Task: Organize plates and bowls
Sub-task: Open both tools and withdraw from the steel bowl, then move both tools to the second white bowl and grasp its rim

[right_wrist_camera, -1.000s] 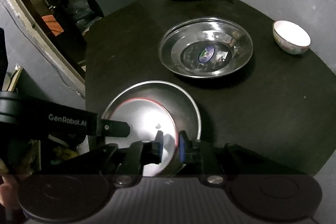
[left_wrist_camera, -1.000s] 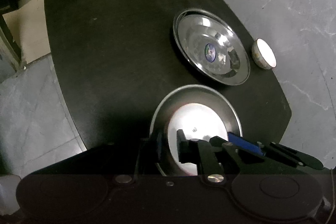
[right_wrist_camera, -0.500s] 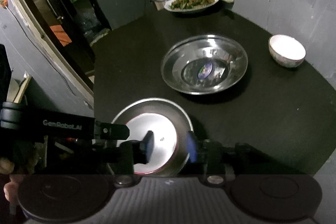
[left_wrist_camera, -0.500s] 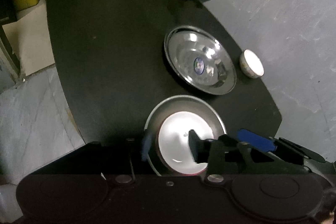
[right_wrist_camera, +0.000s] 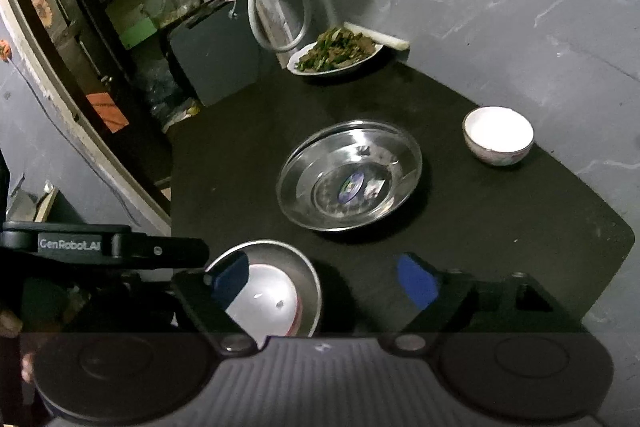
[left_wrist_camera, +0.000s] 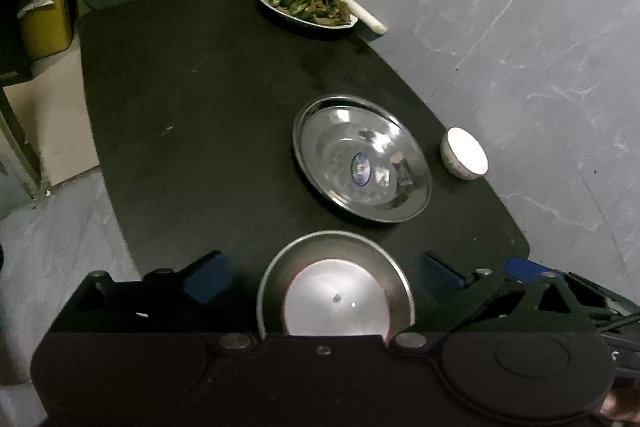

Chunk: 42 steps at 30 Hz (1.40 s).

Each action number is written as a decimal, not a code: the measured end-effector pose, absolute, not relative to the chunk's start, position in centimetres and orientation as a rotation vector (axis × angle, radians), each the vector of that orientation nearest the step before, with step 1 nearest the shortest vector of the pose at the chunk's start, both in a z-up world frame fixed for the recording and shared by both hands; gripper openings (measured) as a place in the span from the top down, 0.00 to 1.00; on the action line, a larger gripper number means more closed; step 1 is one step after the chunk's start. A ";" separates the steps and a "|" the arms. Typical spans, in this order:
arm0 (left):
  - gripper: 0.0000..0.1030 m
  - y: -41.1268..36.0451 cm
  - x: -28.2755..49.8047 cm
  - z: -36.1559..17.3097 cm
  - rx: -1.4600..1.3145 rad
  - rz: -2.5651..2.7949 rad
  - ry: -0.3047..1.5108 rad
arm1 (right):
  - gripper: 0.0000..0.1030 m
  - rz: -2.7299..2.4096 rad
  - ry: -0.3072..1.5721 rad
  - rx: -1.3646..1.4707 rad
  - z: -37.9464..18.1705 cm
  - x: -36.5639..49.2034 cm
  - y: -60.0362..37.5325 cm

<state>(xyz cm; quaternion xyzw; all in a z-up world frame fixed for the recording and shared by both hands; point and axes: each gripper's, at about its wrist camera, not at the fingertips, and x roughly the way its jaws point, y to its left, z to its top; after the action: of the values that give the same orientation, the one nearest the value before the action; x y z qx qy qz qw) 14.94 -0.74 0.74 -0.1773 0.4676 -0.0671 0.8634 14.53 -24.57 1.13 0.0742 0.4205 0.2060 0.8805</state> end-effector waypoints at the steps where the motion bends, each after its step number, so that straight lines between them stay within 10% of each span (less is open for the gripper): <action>1: 0.01 -0.8 15.1 0.7 -0.375 -0.142 0.982 | 0.08 0.431 0.876 0.164 1.2 14.7 -24.8; 42: 0.01 -20.4 41.1 -5.2 0.196 -0.344 1.097 | 0.01 -0.042 0.768 0.458 -7.5 27.7 -39.3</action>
<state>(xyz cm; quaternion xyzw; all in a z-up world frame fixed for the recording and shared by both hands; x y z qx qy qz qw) 41.08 -20.36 -5.15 0.0927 0.5181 -0.1622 0.8347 27.71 -39.32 -7.49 0.2216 0.3711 -0.0201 0.9015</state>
